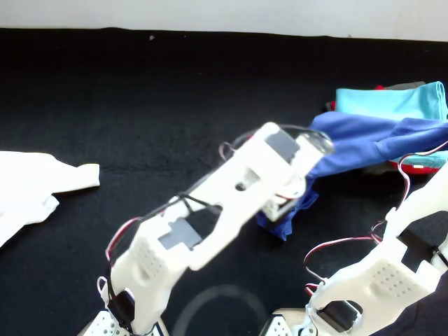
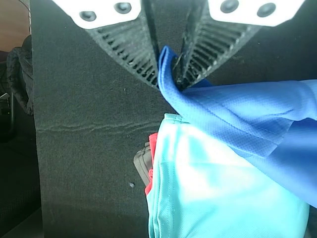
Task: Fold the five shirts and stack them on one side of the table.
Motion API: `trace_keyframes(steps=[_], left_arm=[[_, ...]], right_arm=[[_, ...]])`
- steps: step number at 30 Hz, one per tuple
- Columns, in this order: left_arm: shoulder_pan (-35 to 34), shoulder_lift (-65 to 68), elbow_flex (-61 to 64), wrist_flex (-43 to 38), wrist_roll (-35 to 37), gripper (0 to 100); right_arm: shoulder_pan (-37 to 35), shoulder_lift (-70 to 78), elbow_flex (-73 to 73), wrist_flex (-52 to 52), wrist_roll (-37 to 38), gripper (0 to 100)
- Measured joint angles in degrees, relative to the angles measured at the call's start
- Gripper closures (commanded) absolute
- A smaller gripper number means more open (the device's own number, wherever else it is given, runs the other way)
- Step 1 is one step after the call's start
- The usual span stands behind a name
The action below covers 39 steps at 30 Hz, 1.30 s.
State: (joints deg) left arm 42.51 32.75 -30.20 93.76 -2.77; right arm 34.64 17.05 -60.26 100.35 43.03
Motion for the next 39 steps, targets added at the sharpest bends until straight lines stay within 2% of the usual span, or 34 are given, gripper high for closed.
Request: trace_keyframes(steps=[5, 11, 20, 22, 25, 28, 33, 39], left_arm=[[3.16, 0.0, -2.29, -0.53, 0.0, 82], [3.43, 0.0, -1.32, -7.65, 0.0, 82], [2.37, 0.0, 7.47, -17.58, -0.7, 82], [1.14, 0.0, 9.23, -18.9, -2.73, 86], [-0.62, 0.0, 9.58, -19.16, -4.48, 100], [-1.93, 0.0, 9.58, -19.16, -4.66, 99], [-3.52, 0.0, 6.24, -15.65, -4.66, 99], [-7.38, 0.0, -9.76, 0.35, -5.19, 99]], right_arm=[[0.0, 0.0, 0.0, 0.0, 0.0, 99.3], [0.0, 0.0, 0.0, 0.0, 0.0, 99.3], [0.0, 0.0, 0.0, 0.0, 0.0, 99.3], [0.0, 0.0, 0.0, 0.0, 0.0, 99.3], [0.0, 0.0, 0.0, 0.0, 0.0, 99.3], [0.0, 0.0, 0.0, 0.0, 0.0, 99.3], [-0.79, -0.35, 0.0, 0.0, -0.26, 99.3], [-6.77, -8.18, 0.0, 0.0, -6.51, 99.3]])
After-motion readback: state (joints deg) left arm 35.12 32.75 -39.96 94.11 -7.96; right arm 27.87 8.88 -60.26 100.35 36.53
